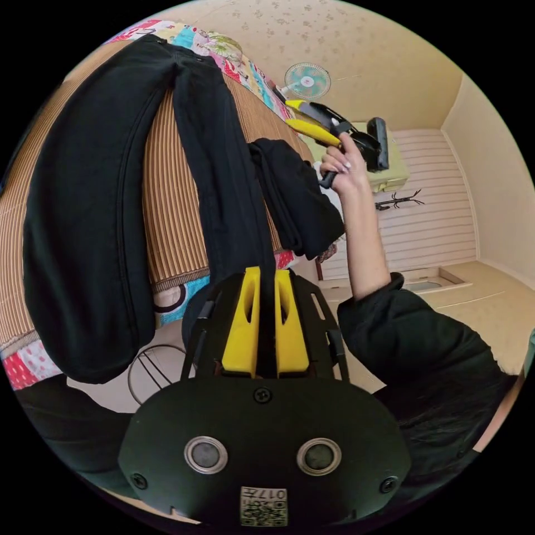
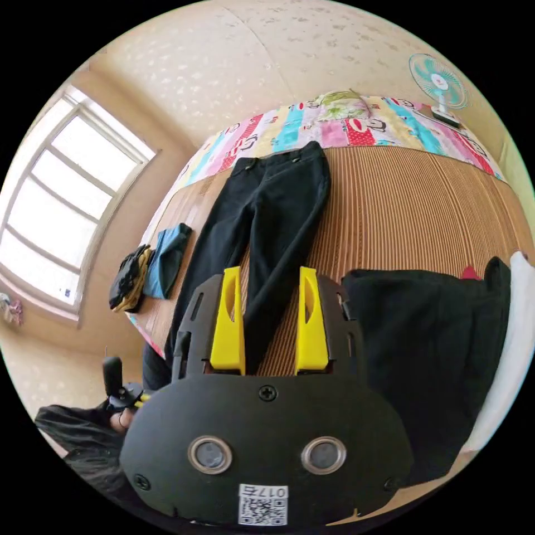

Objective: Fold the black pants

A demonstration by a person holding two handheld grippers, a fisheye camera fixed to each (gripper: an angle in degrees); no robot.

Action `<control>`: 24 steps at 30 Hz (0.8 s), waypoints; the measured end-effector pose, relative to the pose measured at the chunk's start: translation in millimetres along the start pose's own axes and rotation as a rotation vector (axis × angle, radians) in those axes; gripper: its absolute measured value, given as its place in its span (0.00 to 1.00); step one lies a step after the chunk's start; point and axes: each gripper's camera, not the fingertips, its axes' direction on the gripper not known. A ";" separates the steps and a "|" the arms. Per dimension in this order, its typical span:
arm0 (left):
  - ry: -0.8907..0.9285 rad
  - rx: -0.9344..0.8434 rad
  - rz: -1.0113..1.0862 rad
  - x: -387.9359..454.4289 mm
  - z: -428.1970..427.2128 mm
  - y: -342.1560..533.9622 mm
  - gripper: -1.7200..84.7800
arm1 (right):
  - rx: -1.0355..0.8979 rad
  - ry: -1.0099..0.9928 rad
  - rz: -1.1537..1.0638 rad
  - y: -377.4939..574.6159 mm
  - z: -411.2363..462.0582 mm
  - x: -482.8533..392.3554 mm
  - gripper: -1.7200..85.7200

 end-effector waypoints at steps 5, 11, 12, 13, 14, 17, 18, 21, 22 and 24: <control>0.030 0.049 -0.001 -8.0 -15.7 10.6 0.07 | -0.054 0.097 0.205 -107.8 124.0 49.6 0.18; 0.178 0.173 0.009 -30.5 -48.6 32.3 0.07 | 0.069 0.310 0.154 -133.4 177.5 5.2 0.07; 0.196 0.189 0.009 -33.8 -53.9 35.4 0.07 | 0.124 0.313 0.100 -132.8 175.0 -13.5 0.07; 0.238 0.210 0.005 -40.8 -64.9 41.8 0.06 | 0.202 0.301 -0.001 -132.2 172.4 -53.2 0.06; 0.281 0.225 0.007 -46.9 -76.2 49.0 0.06 | 0.257 0.273 -0.080 -132.2 170.6 -92.7 0.06; 0.275 0.284 -0.031 -61.3 -106.7 74.7 0.06 | 0.279 0.183 -0.236 -139.9 182.8 -183.7 0.06; 0.259 0.307 -0.043 -64.3 -113.8 81.3 0.06 | 0.261 0.171 -0.251 -142.3 190.2 -198.4 0.06; 0.115 0.396 -0.122 -82.5 -144.9 110.2 0.06 | 0.202 0.120 -0.310 -139.2 246.5 -249.0 0.07; 0.049 0.391 -0.178 -92.5 -152.4 118.3 0.06 | 0.152 0.114 -0.329 -133.1 275.5 -258.4 0.07; -0.003 0.401 -0.235 -105.5 -161.1 130.7 0.06 | 0.073 0.127 -0.345 -119.6 309.0 -267.3 0.07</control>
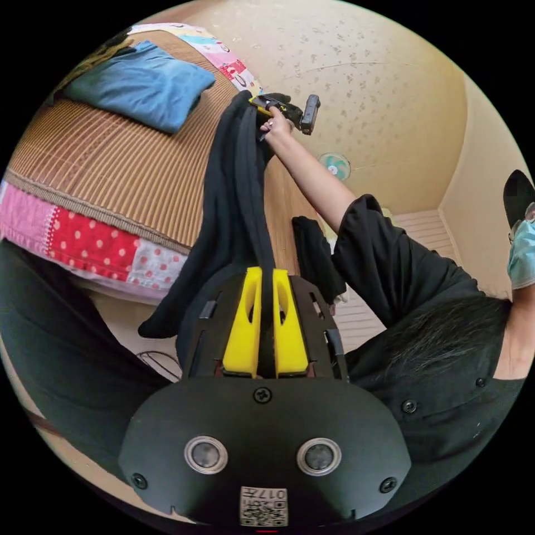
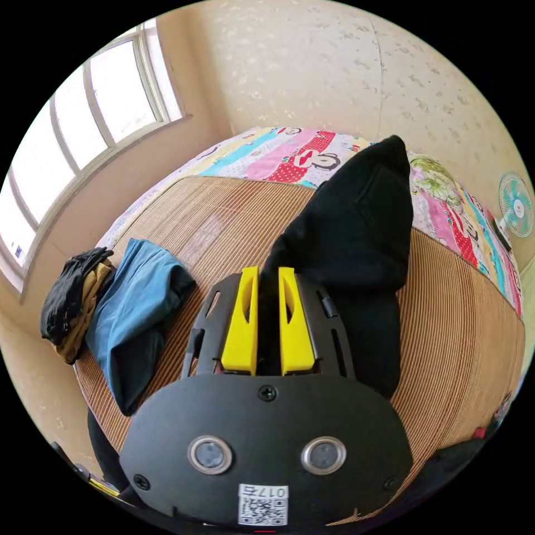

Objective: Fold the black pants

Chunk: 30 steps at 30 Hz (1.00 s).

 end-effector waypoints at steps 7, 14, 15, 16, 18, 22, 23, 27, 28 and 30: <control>-0.085 -0.081 -0.076 -34.7 4.8 8.6 0.08 | 0.067 0.179 -0.107 72.6 -34.6 -59.3 0.05; -0.116 -0.101 -0.043 -25.4 15.7 4.1 0.09 | 0.006 0.211 0.008 131.8 -62.8 -27.5 0.07; -0.115 -0.100 -0.040 -24.4 15.7 4.6 0.09 | 0.006 0.211 0.019 135.3 -65.5 -24.8 0.07; -0.113 -0.100 -0.038 -22.8 15.5 5.9 0.09 | 0.012 0.215 0.037 142.0 -70.8 -19.6 0.07; -0.112 -0.098 -0.037 -20.5 15.0 8.1 0.09 | 0.008 0.219 0.062 149.5 -76.5 -12.2 0.07; -0.128 -0.093 -0.030 -11.8 11.7 12.2 0.09 | 0.000 0.220 0.091 161.3 -88.3 2.3 0.08; -0.133 -0.090 -0.022 -8.5 10.1 13.2 0.09 | -0.003 0.217 0.103 165.2 -91.8 6.7 0.09; -0.150 -0.078 -0.012 -2.2 4.1 13.6 0.11 | -0.059 0.119 0.171 200.4 -102.3 20.5 0.11; -0.145 -0.072 -0.016 -1.7 1.3 12.9 0.11 | -0.053 0.048 0.192 225.6 -108.8 24.3 0.11; -0.139 -0.057 -0.019 -0.7 -4.1 12.2 0.11 | -0.052 -0.092 0.202 274.3 -116.4 27.7 0.12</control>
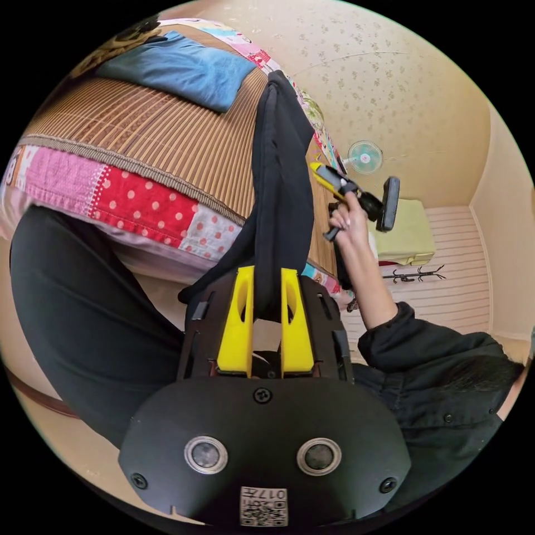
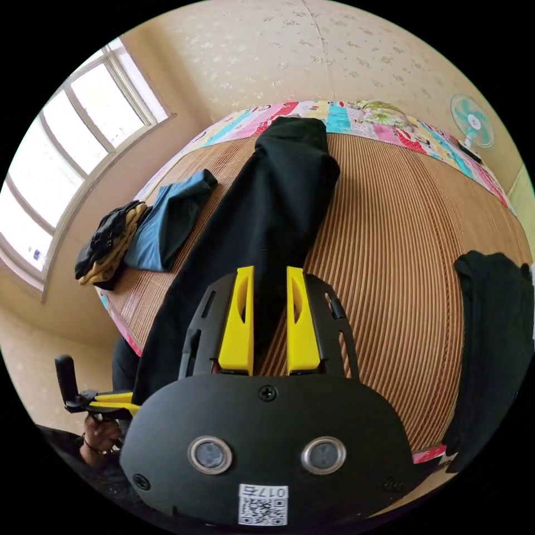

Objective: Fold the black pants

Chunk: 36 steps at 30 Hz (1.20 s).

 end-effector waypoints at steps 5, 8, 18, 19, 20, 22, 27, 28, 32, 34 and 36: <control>-0.045 0.049 0.027 2.6 -13.6 0.3 0.10 | -0.003 -0.123 -0.016 126.3 -32.5 4.8 0.13; -0.040 -0.006 0.048 4.5 -3.2 -6.1 0.10 | 0.023 -0.134 -0.102 151.3 -53.1 -12.2 0.14; 0.649 -0.112 0.043 15.0 -1.3 -7.1 0.06 | -0.060 -0.525 -0.285 119.2 -94.3 29.6 0.04; 0.660 -0.119 0.069 15.2 -3.2 -2.8 0.06 | -0.032 -0.591 -0.313 113.6 -117.6 41.5 0.04; 0.520 -0.151 0.098 17.2 -0.8 2.3 0.06 | -0.060 -0.618 -0.308 108.9 -126.2 49.5 0.04; 0.177 -0.232 0.117 19.1 15.0 11.6 0.06 | -0.195 -0.586 -0.308 107.4 -109.4 49.4 0.04; -0.252 -0.171 0.018 19.4 19.3 25.7 0.06 | -0.398 -0.369 -0.312 127.8 -56.5 34.7 0.04; -0.232 -0.086 0.026 27.6 6.5 25.2 0.07 | -0.346 -0.391 -0.280 125.6 -62.9 38.4 0.04; -0.184 0.038 0.154 65.9 0.5 4.7 0.10 | -0.188 -0.373 -0.096 101.2 -73.6 70.5 0.09; -0.222 0.049 0.205 82.6 14.0 -8.2 0.11 | -0.149 -0.364 -0.049 88.0 -74.2 79.4 0.11; -0.264 0.059 0.253 96.7 34.0 -19.0 0.11 | -0.110 -0.345 -0.026 77.0 -74.9 82.6 0.11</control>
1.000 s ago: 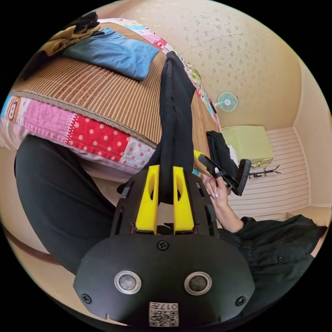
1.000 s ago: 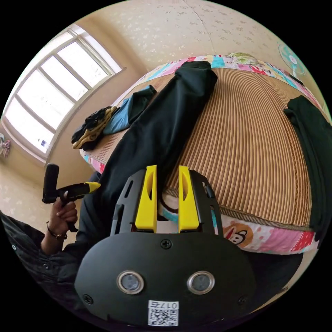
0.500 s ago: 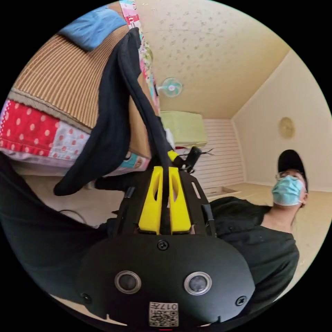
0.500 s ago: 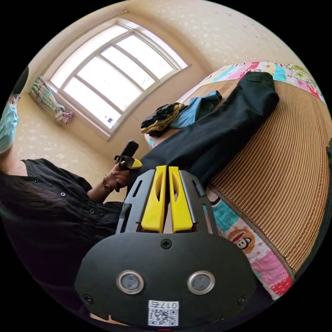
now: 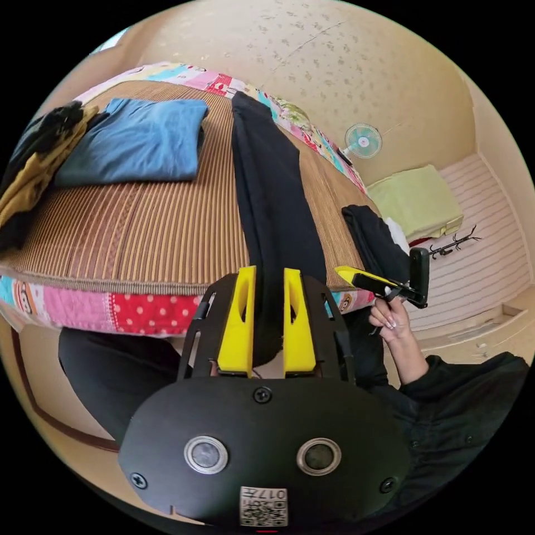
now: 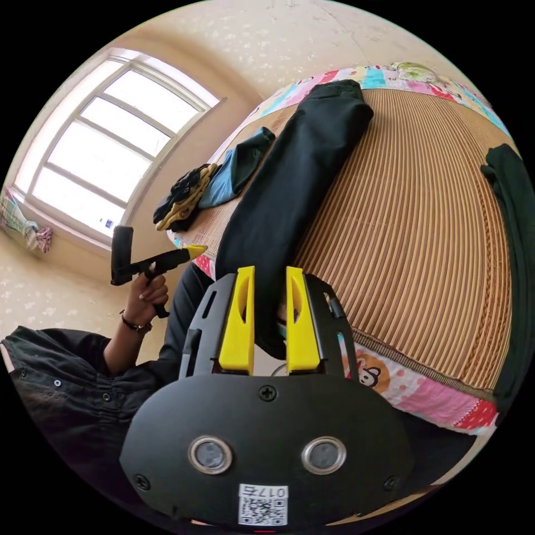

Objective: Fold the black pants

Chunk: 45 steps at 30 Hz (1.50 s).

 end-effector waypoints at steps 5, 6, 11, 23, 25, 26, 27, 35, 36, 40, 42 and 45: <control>-0.065 -0.080 0.002 23.2 37.2 -2.8 0.08 | -0.016 0.018 0.042 -12.7 0.6 -4.8 0.12; -0.061 -0.059 0.005 24.4 31.2 0.7 0.07 | -0.014 0.019 0.040 -10.7 -0.7 -6.6 0.12; -0.203 -0.007 -0.079 34.8 11.2 29.4 0.03 | -0.037 0.188 0.038 7.5 9.4 -9.3 0.13; -0.461 0.065 -0.050 37.9 47.1 -40.3 0.23 | -0.041 0.130 0.037 -25.3 30.0 -22.4 0.15; -0.505 0.035 -0.071 31.2 61.9 -47.6 0.22 | -0.032 0.134 0.050 -22.4 28.6 -20.4 0.15; -0.523 0.078 -0.051 31.7 63.3 -44.5 0.21 | -0.026 0.126 0.066 -20.1 27.3 -17.1 0.15; -0.530 0.097 -0.049 31.2 63.6 -41.7 0.21 | -0.023 0.120 0.075 -18.9 26.8 -14.9 0.15; -0.567 0.144 -0.062 26.1 67.7 -30.0 0.33 | -0.010 0.057 0.113 -10.0 26.7 4.4 0.16; -0.571 0.137 -0.056 26.5 67.8 -30.9 0.34 | -0.010 0.056 0.113 -10.5 26.9 4.8 0.16; -0.569 0.161 -0.052 26.3 65.6 -25.7 0.35 | 0.029 0.112 0.097 -14.8 22.3 1.9 0.16; -0.580 0.165 -0.054 28.1 65.6 -24.1 0.35 | 0.048 0.139 0.090 -18.5 19.5 0.0 0.16; -0.594 0.169 -0.061 29.3 64.3 -22.6 0.34 | 0.072 0.090 0.092 -24.9 17.3 2.6 0.16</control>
